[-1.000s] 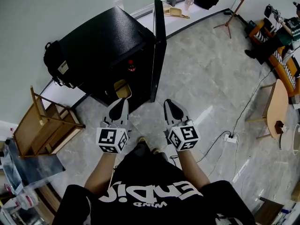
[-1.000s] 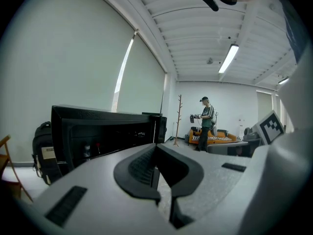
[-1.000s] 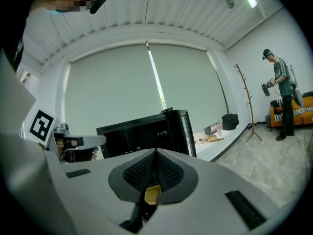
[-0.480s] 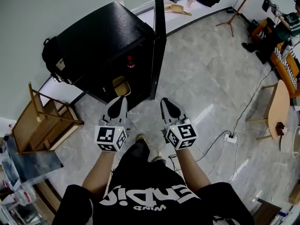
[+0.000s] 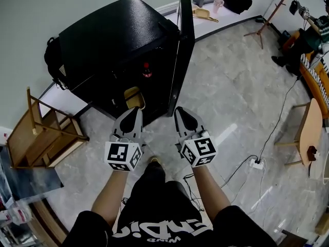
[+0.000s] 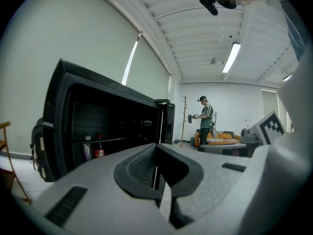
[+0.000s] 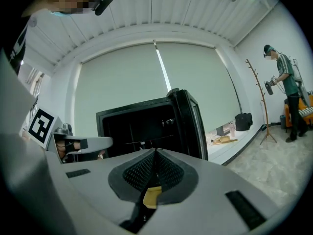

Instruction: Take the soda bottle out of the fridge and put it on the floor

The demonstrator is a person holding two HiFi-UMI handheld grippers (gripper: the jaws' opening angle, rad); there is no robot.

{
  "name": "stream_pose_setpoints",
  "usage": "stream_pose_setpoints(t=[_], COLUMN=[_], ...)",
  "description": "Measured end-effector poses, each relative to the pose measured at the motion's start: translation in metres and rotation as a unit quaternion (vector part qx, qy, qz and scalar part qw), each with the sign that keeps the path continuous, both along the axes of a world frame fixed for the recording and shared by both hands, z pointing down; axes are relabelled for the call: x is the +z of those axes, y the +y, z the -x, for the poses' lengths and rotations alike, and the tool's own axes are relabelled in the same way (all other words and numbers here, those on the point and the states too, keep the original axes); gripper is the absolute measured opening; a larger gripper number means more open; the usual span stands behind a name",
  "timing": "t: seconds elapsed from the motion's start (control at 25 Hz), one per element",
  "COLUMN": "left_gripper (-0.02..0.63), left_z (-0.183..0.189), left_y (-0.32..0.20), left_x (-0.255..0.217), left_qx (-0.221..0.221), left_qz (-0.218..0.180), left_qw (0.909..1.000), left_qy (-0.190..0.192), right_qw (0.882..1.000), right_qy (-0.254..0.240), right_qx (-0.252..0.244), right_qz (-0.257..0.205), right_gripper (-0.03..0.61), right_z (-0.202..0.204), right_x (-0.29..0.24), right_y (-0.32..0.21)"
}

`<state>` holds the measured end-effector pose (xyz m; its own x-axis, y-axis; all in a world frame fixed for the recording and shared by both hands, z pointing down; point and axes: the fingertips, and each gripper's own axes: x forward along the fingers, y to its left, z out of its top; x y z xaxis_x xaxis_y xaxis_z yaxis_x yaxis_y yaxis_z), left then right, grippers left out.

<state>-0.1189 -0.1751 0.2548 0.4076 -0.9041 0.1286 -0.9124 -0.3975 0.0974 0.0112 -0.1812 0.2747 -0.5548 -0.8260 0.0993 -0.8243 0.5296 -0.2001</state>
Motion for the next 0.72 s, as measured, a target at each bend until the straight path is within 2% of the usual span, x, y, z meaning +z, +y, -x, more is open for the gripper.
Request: stream_pose_setpoints(t=[0.24, 0.52, 0.56, 0.72], left_gripper=[0.006, 0.008, 0.006, 0.008], left_z=[-0.001, 0.000, 0.000, 0.002], left_y=[-0.017, -0.021, -0.021, -0.019], left_x=[0.037, 0.065, 0.067, 0.078], left_qx=[-0.004, -0.005, -0.005, -0.009], left_qz=[-0.020, -0.015, -0.014, -0.006], left_qw=[0.9998, 0.9998, 0.9999, 0.9999], left_qy=[-0.005, -0.007, -0.005, 0.001], right_qw=[1.000, 1.000, 1.000, 0.999], right_qy=[-0.003, -0.001, -0.002, -0.005], right_qx=[-0.005, -0.017, -0.022, -0.042], right_qz=[-0.017, -0.017, -0.017, -0.010], right_gripper=[0.023, 0.026, 0.040, 0.194], right_z=[0.007, 0.014, 0.016, 0.026], right_x=[0.044, 0.076, 0.079, 0.093], right_y=[-0.015, -0.023, -0.024, -0.030])
